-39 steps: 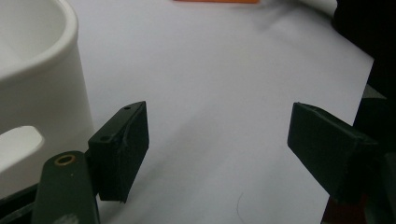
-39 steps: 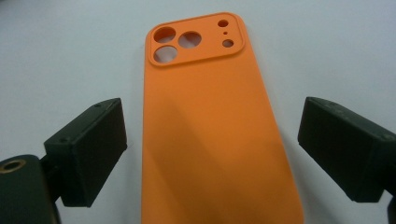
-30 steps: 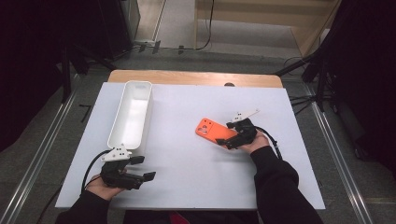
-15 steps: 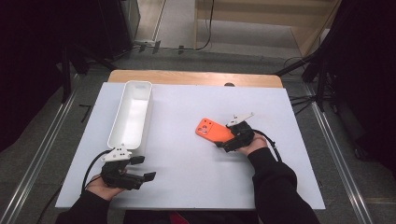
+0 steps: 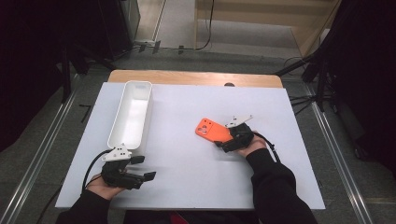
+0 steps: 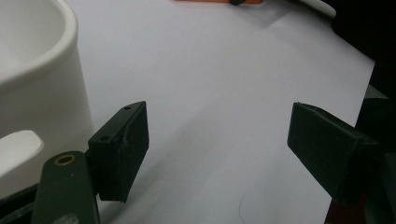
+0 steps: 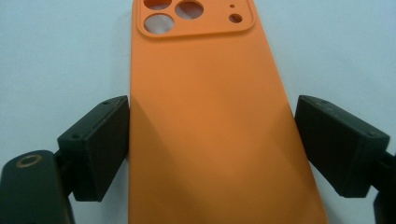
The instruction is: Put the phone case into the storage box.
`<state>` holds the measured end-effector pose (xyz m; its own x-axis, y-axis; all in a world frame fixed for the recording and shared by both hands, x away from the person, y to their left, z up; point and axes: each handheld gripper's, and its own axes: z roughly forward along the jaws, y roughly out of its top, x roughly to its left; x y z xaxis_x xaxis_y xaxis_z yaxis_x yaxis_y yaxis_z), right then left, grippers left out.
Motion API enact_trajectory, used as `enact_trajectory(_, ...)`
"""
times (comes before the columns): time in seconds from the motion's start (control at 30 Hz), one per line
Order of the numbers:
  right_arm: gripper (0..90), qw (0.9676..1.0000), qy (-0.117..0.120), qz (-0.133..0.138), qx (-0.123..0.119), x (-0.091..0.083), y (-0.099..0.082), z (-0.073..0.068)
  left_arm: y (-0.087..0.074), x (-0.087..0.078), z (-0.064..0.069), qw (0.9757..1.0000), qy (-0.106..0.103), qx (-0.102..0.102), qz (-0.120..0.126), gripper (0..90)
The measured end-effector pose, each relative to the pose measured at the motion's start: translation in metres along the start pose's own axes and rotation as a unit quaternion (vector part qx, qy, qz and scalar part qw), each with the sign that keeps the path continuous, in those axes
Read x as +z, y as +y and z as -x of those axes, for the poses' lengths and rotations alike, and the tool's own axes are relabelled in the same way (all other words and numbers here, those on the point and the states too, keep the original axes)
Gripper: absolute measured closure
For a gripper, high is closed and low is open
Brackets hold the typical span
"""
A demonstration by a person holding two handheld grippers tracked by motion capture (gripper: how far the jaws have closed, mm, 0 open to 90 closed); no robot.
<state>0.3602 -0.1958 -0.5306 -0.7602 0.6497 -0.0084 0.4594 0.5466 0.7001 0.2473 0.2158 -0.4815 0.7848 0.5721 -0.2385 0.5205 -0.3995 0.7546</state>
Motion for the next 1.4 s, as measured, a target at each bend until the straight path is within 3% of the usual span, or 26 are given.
enact_trajectory(0.3,13.2,1.0,-0.001,0.002,0.001,0.0,0.0,-0.001,0.001,0.002,-0.002,1.0,-0.005,-0.005,0.001,20.9)
enact_trajectory(0.5,13.6,1.0,0.003,0.001,0.002,-0.001,0.0,0.0,0.003,0.007,-0.001,1.0,-0.005,0.003,-0.005,21.0)
enact_trajectory(0.67,13.9,0.9992,0.029,0.006,0.026,-0.002,0.0,0.007,0.003,0.007,0.001,0.9999,-0.005,0.009,-0.009,21.0)
enact_trajectory(0.83,14.1,0.9991,0.034,0.001,0.027,-0.003,0.002,0.009,0.003,0.007,0.001,0.9999,-0.002,0.01,-0.01,21.0)
enact_trajectory(1.07,14.1,0.9965,0.053,0.009,0.064,-0.004,0.003,0.017,0.002,0.005,0.001,0.9999,-0.004,0.011,-0.008,21.0)
enact_trajectory(1.17,14.1,0.9968,0.051,0.006,0.062,-0.004,0.003,0.018,0.002,0.006,0.001,0.9999,-0.005,0.01,-0.01,21.0)
enact_trajectory(1.4,14.2,0.9926,0.054,0.034,0.103,-0.018,0.002,0.031,0.002,0.007,0.0,0.9999,-0.006,0.008,-0.009,21.0)
